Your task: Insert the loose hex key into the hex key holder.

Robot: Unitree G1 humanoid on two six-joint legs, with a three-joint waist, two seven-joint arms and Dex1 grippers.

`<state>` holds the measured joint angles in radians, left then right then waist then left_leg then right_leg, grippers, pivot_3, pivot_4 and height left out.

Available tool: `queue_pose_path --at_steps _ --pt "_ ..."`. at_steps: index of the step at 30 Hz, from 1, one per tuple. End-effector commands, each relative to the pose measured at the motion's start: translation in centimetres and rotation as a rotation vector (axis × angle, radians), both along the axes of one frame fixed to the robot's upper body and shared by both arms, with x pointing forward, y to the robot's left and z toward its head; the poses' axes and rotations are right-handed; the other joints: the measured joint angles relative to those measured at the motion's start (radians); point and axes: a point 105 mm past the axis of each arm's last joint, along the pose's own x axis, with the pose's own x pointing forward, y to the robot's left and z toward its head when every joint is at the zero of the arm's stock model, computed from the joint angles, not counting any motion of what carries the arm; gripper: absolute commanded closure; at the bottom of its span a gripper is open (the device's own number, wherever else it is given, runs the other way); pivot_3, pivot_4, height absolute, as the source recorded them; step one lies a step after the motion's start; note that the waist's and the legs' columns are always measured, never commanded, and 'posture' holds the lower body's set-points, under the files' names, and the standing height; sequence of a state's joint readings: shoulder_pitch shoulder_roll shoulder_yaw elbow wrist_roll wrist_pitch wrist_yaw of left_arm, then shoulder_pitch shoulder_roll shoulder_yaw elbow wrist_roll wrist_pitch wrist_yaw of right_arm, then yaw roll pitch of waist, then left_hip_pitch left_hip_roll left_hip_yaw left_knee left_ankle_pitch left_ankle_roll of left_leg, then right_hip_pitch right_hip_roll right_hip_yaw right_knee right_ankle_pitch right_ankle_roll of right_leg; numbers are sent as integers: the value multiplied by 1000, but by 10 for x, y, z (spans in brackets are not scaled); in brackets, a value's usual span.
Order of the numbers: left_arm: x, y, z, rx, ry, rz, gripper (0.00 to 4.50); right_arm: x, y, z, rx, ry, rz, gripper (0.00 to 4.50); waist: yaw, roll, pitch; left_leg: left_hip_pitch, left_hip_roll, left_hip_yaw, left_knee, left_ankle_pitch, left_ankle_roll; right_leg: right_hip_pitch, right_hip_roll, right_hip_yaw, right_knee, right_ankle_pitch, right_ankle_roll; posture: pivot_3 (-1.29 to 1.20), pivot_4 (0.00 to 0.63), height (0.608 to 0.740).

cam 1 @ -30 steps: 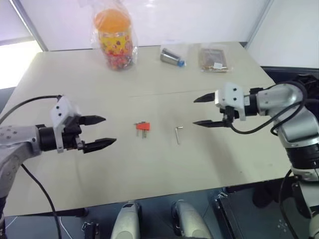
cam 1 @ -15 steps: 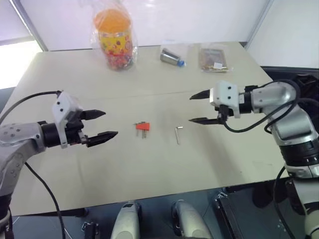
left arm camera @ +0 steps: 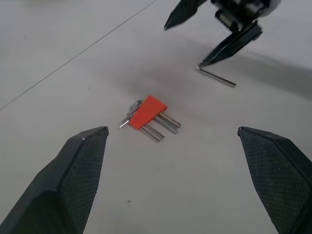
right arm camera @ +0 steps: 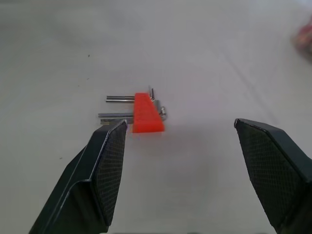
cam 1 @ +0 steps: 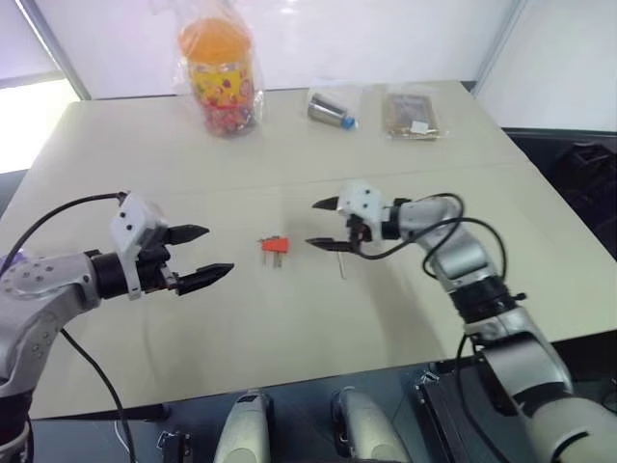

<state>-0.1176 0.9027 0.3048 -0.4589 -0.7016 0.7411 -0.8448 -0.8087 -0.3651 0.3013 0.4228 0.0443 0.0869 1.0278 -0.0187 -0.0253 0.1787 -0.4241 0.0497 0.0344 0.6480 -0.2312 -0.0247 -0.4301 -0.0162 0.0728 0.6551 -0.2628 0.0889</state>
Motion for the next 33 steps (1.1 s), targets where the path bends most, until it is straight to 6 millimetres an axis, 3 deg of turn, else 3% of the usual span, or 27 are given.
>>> queue_pose_path --at_steps 1,8,33 --pt "-6 -1 11 15 -40 -4 55 9 7 -3 -23 -30 13 851 0 0 0 0 0 0 0 0 0 0 0 0 0 0 0 0 150 740" --pt "-15 3 12 32 -35 23 55 17 22 -19 -55 -26 37 851 -14 0 0 0 0 0 -1 0 0 0 0 0 0 0 0 0 150 740" --pt "-24 7 14 66 -41 51 55 21 50 -34 -40 26 41 851 -30 0 0 1 0 -3 -2 0 0 0 0 -1 2 0 0 0 150 740"
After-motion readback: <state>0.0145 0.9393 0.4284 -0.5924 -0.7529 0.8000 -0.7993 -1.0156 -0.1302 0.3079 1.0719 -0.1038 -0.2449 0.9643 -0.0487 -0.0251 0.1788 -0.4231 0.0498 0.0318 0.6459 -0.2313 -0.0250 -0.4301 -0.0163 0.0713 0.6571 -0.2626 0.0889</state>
